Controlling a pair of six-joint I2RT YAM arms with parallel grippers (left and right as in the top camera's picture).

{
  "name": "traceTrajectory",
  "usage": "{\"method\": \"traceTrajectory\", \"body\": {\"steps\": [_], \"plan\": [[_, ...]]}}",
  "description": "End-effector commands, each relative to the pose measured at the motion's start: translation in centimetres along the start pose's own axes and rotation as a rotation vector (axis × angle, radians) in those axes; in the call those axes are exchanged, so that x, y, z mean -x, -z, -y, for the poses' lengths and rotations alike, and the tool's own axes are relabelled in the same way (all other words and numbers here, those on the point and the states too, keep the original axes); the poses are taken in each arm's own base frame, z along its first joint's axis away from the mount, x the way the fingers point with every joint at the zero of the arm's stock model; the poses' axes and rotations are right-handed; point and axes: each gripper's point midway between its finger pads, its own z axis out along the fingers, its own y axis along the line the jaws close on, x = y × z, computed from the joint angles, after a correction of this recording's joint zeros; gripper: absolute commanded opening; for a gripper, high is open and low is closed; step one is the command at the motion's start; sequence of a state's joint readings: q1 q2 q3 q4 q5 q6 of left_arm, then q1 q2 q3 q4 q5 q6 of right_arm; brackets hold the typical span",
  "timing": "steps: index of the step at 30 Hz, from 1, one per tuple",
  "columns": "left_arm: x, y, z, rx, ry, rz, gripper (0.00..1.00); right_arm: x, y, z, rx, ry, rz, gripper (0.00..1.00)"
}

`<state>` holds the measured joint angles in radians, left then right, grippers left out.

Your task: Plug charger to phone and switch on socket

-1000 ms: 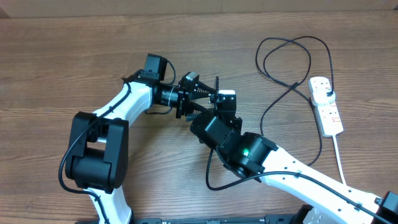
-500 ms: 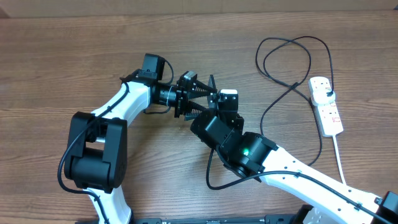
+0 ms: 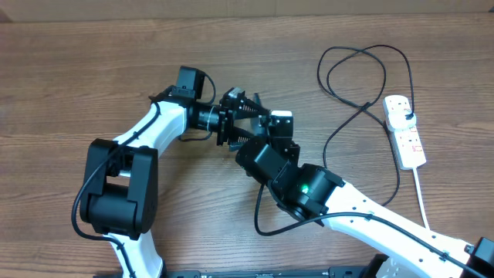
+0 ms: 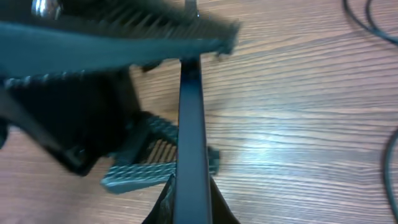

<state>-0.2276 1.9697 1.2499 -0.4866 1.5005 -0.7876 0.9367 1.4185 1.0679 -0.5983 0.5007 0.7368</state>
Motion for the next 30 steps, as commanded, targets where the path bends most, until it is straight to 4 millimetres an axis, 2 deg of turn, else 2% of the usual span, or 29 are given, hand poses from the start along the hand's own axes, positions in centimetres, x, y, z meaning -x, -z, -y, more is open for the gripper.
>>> {"method": "traceTrajectory", "body": {"steps": [1,8,12,15,19,22,24,26,30], "plan": [[0.2,-0.3,0.2,-0.006,-0.052,-0.012,1.00,1.3,0.8,-1.3,0.046,-0.021,0.027,0.04],[0.9,-0.1,1.1,-0.014,-0.164,-0.002,1.00,1.8,0.9,-0.9,0.041,-0.035,0.035,0.04],[1.5,0.9,2.2,-0.024,-0.224,0.026,1.00,2.9,1.3,0.2,0.029,-0.065,0.054,0.04],[2.0,2.5,3.8,-0.036,-0.320,0.067,1.00,3.8,1.8,2.3,-0.010,-0.145,0.059,0.04],[1.8,5.5,6.8,-0.051,-0.481,0.144,1.00,4.2,2.8,7.1,-0.122,-0.279,0.035,0.04],[0.6,8.3,9.5,-0.055,-0.593,0.219,1.00,4.0,4.0,10.8,-0.214,-0.385,0.017,0.04],[-0.9,10.4,11.6,-0.051,-0.699,0.278,1.00,3.6,4.9,12.8,-0.259,-0.461,-0.002,0.04],[-2.5,12.2,13.2,-0.041,-0.809,0.330,1.00,3.2,5.3,13.5,-0.258,-0.505,-0.031,0.04],[-6.5,15.4,16.1,-0.009,-0.971,0.442,1.00,3.1,4.9,12.4,-0.164,-0.568,-0.101,0.04]]}}
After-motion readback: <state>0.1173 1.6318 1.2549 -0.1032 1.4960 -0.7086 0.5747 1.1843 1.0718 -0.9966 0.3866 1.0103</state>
